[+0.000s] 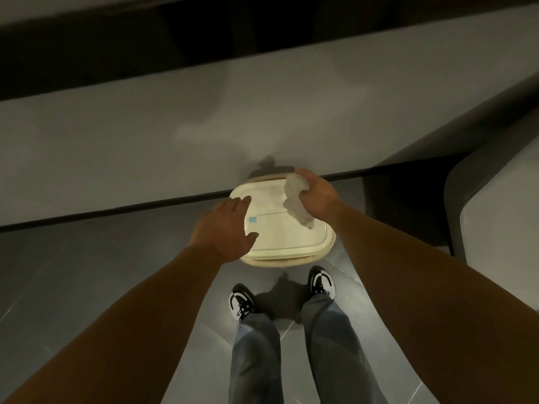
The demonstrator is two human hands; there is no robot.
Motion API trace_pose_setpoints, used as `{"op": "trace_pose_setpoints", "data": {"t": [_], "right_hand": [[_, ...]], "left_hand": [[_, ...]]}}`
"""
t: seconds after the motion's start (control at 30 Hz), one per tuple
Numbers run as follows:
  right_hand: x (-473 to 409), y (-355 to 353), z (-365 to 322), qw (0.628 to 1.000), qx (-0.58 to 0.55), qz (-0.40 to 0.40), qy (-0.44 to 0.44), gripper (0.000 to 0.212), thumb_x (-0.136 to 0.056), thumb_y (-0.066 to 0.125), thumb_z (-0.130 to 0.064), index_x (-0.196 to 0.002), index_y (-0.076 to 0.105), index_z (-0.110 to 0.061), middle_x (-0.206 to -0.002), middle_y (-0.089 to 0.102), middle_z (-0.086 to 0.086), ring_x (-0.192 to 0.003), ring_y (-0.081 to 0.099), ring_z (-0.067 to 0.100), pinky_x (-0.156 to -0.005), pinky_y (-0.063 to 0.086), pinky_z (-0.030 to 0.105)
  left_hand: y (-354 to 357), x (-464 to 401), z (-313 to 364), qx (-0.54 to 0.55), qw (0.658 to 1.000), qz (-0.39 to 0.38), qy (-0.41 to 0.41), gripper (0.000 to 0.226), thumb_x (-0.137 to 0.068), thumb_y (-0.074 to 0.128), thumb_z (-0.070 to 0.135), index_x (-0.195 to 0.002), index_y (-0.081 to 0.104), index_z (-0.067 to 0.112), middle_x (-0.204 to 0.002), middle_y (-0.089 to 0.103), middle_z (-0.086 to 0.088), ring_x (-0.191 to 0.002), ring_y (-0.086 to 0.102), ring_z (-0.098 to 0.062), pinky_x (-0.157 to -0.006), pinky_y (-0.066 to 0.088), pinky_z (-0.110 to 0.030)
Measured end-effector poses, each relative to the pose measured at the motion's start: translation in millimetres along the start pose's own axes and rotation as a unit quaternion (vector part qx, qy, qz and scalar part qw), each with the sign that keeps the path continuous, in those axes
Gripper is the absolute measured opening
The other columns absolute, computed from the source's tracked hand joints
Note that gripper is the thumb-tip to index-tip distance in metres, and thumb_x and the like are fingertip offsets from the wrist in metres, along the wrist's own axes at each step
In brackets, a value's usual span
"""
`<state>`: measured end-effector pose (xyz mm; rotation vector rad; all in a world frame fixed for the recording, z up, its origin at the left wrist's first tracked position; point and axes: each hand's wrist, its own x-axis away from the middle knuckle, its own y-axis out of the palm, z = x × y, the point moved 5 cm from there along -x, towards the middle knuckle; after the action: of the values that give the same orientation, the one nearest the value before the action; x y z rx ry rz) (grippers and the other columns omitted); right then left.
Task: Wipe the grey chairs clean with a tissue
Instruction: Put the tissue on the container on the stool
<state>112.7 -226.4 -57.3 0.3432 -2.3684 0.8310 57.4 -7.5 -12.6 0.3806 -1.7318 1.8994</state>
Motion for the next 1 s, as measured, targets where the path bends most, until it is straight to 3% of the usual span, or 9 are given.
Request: {"op": "trace_pose_setpoints", "data": {"t": [0.23, 0.37, 0.6, 0.77, 0.9, 1.0], "right_hand": [[-46.1, 9.3, 77.7, 0.995, 0.079, 0.041, 0.049, 0.068, -0.097, 0.051, -0.018, -0.153, 0.018, -0.039, -0.144, 0.047, 0.010, -0.125, 0.051, 0.033, -0.097, 0.046, 0.036], [-53.8, -7.3, 103.9, 0.987, 0.125, 0.076, 0.060, 0.073, -0.094, 0.054, -0.013, -0.153, 0.017, -0.036, -0.146, 0.045, 0.008, -0.127, 0.050, 0.032, -0.099, 0.046, 0.039], [-68.4, -8.3, 115.6, 0.987, 0.118, 0.072, 0.075, 0.069, -0.093, 0.055, -0.012, -0.151, 0.024, -0.032, -0.148, 0.043, 0.006, -0.131, 0.047, 0.031, -0.103, 0.043, 0.039], [-76.3, -1.7, 114.5, 0.986, 0.127, 0.084, 0.071, 0.056, -0.092, 0.051, -0.010, -0.144, 0.038, -0.027, -0.139, 0.049, 0.009, -0.123, 0.052, 0.031, -0.099, 0.044, 0.034], [-75.3, 4.0, 113.3, 0.981, 0.175, 0.068, 0.056, 0.058, -0.093, 0.052, -0.011, -0.146, 0.034, -0.025, -0.140, 0.047, 0.011, -0.121, 0.054, 0.032, -0.101, 0.046, 0.039], [-69.3, 4.4, 109.5, 0.978, 0.196, 0.035, 0.054, 0.071, -0.092, 0.055, -0.010, -0.152, 0.021, -0.029, -0.145, 0.040, 0.011, -0.124, 0.051, 0.033, -0.102, 0.048, 0.042]], "left_hand": [[38.8, -56.0, 6.4, -0.030, 0.999, 0.009, 0.015, 0.087, -0.092, 0.058, 0.059, -0.161, 0.017, 0.024, -0.163, 0.031, -0.003, -0.151, 0.025, -0.025, -0.118, 0.030, -0.044], [40.4, -73.8, 9.0, -0.041, 0.999, 0.007, 0.008, 0.087, -0.093, 0.056, 0.060, -0.161, 0.015, 0.024, -0.164, 0.030, -0.003, -0.152, 0.024, -0.026, -0.117, 0.032, -0.045], [34.6, -85.1, 32.3, -0.056, 0.998, 0.009, 0.036, 0.086, -0.094, 0.054, 0.060, -0.161, 0.013, 0.024, -0.165, 0.026, -0.002, -0.153, 0.020, -0.024, -0.118, 0.030, -0.044], [28.1, -94.5, 36.0, -0.071, 0.996, 0.019, 0.044, 0.086, -0.093, 0.056, 0.059, -0.160, 0.017, 0.022, -0.164, 0.030, -0.003, -0.153, 0.022, -0.025, -0.117, 0.032, -0.045], [27.9, -95.8, 34.8, -0.079, 0.996, 0.016, 0.044, 0.086, -0.093, 0.057, 0.060, -0.160, 0.018, 0.022, -0.164, 0.029, -0.003, -0.153, 0.023, -0.026, -0.118, 0.031, -0.045], [22.1, -90.8, 32.1, -0.083, 0.996, 0.009, 0.038, 0.086, -0.093, 0.056, 0.060, -0.160, 0.017, 0.021, -0.165, 0.028, -0.004, -0.153, 0.022, -0.026, -0.118, 0.031, -0.046]]}}
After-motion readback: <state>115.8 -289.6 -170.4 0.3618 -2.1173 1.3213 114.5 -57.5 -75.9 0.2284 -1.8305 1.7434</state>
